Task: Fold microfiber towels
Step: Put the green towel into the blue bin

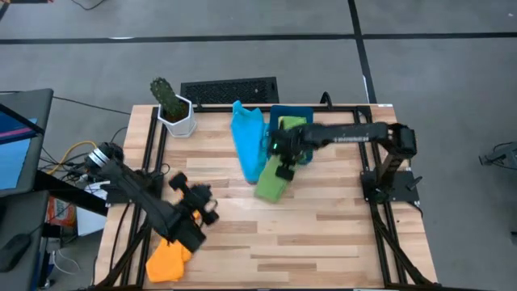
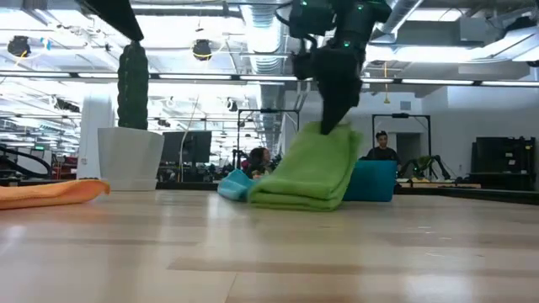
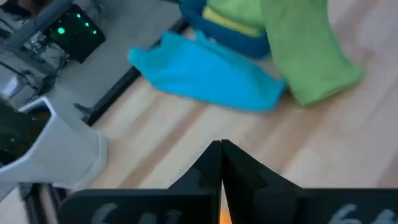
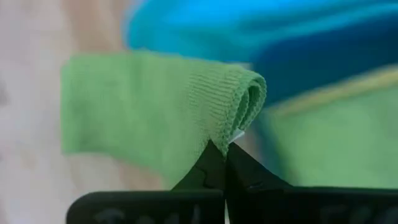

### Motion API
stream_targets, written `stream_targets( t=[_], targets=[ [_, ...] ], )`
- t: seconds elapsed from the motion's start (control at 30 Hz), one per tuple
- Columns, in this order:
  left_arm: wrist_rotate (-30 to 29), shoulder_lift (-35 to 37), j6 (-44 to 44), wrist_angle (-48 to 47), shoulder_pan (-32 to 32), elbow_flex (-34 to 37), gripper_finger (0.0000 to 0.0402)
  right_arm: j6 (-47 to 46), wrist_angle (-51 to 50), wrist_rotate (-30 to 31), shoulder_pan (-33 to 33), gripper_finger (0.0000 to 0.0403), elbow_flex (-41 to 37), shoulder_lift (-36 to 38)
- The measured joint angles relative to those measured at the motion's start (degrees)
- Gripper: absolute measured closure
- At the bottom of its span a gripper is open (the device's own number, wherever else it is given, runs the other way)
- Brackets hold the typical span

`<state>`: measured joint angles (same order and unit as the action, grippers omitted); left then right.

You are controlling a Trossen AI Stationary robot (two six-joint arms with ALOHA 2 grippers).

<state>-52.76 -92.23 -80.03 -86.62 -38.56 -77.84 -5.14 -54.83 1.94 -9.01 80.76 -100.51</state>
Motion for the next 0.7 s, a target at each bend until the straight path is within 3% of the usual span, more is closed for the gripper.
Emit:
stream_targets(
  t=[0.37,0.7],
  targets=[
    [-2.9,19.4,12.6,12.7,10.3,8.6,0.0401,23.6,-12.0,-0.3,-17.1,0.0392,10.6,1.1],
    [-0.9,21.3,17.3,21.2,18.2,10.5,0.0401,37.5,-11.7,-2.3,-28.3,0.0392,11.7,-1.9]
  ],
)
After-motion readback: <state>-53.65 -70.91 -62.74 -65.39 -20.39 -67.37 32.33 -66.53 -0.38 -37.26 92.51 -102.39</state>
